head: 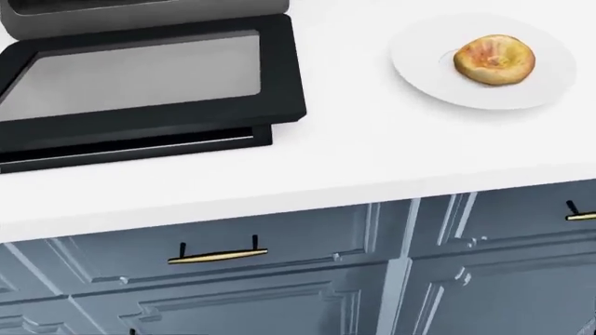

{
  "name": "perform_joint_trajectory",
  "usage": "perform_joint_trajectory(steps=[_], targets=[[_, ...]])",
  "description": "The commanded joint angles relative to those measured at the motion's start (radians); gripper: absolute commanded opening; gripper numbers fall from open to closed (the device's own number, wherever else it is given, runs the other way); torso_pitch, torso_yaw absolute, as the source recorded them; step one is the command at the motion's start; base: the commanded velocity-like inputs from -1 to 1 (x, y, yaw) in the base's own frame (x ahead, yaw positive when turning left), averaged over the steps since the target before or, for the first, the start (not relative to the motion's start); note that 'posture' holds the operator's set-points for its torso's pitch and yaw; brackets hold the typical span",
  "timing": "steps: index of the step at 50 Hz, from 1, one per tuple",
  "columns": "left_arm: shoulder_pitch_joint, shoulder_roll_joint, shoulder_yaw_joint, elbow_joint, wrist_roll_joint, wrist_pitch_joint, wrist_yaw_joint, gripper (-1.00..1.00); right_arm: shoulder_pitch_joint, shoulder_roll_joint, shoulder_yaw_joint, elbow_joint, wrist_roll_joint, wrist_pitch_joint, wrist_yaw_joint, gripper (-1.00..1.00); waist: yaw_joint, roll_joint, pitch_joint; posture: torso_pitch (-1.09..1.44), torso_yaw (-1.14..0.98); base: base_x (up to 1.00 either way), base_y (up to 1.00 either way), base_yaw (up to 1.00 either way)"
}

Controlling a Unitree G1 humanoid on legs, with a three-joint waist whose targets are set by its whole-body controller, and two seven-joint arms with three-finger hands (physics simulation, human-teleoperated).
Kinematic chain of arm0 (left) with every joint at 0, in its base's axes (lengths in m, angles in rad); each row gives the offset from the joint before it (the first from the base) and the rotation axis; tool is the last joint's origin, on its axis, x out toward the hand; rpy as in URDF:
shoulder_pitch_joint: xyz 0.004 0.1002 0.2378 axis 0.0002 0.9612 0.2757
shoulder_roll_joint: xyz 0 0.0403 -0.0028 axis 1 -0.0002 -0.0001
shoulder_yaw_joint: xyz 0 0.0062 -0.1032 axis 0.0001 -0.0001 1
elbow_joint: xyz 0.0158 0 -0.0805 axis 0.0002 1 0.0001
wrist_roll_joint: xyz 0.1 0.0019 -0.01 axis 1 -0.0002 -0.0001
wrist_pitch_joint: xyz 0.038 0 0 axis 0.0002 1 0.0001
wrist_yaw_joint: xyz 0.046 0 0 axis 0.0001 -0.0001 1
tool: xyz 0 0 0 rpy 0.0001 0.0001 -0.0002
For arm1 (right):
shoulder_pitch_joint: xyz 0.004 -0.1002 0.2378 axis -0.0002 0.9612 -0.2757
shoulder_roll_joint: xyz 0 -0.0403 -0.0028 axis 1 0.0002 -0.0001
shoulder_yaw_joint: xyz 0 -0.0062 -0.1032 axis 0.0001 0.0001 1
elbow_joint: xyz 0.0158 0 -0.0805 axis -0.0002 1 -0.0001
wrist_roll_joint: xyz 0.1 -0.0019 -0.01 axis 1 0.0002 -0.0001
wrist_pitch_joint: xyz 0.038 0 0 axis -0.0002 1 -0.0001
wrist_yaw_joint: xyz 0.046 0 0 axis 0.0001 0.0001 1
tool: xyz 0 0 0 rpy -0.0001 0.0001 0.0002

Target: Place the bread on the top rack of the toaster oven.

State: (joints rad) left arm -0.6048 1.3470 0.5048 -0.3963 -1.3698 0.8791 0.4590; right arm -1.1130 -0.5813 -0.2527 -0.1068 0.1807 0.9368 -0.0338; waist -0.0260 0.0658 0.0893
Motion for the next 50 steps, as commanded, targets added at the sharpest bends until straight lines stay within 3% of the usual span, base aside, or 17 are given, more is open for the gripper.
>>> perform_joint_trajectory(steps=[1,22,24,29,42,50], targets=[[-0.018,0.024,0.035,0.000,0.007,-0.023,0.009,1.00,-0.034,-0.011,-0.008,-0.032,0.008,-0.021,-0.003,1.00,0.001,-0.002,-0.024,0.00,0.00,0.02,0.00,0.00],[0.017,0.065,0.066,0.016,-0.028,-0.049,0.012,1.00,-0.027,-0.014,-0.001,-0.029,0.013,-0.026,-0.007,1.00,0.005,-0.009,-0.024,0.00,0.00,0.03,0.00,0.00],[0.022,0.072,0.067,0.017,-0.033,-0.055,0.014,1.00,-0.026,-0.012,-0.002,-0.024,0.012,-0.032,-0.009,1.00,0.011,-0.010,-0.050,0.00,0.00,0.10,0.00,0.00],[0.034,0.078,0.065,0.019,-0.034,-0.070,0.011,1.00,-0.027,-0.013,-0.002,-0.024,0.012,-0.031,-0.008,1.00,0.013,-0.011,-0.034,0.00,0.00,0.17,0.00,0.00],[0.047,0.080,0.062,0.015,-0.036,-0.079,0.013,1.00,-0.024,-0.010,0.002,-0.030,0.004,-0.026,-0.005,1.00,0.017,-0.018,-0.049,0.00,0.00,0.19,0.00,0.00],[0.049,0.075,0.069,0.014,-0.030,-0.074,0.011,1.00,-0.025,-0.011,-0.001,-0.034,0.005,-0.019,-0.004,1.00,0.013,-0.010,-0.050,0.00,0.00,0.19,0.00,0.00]])
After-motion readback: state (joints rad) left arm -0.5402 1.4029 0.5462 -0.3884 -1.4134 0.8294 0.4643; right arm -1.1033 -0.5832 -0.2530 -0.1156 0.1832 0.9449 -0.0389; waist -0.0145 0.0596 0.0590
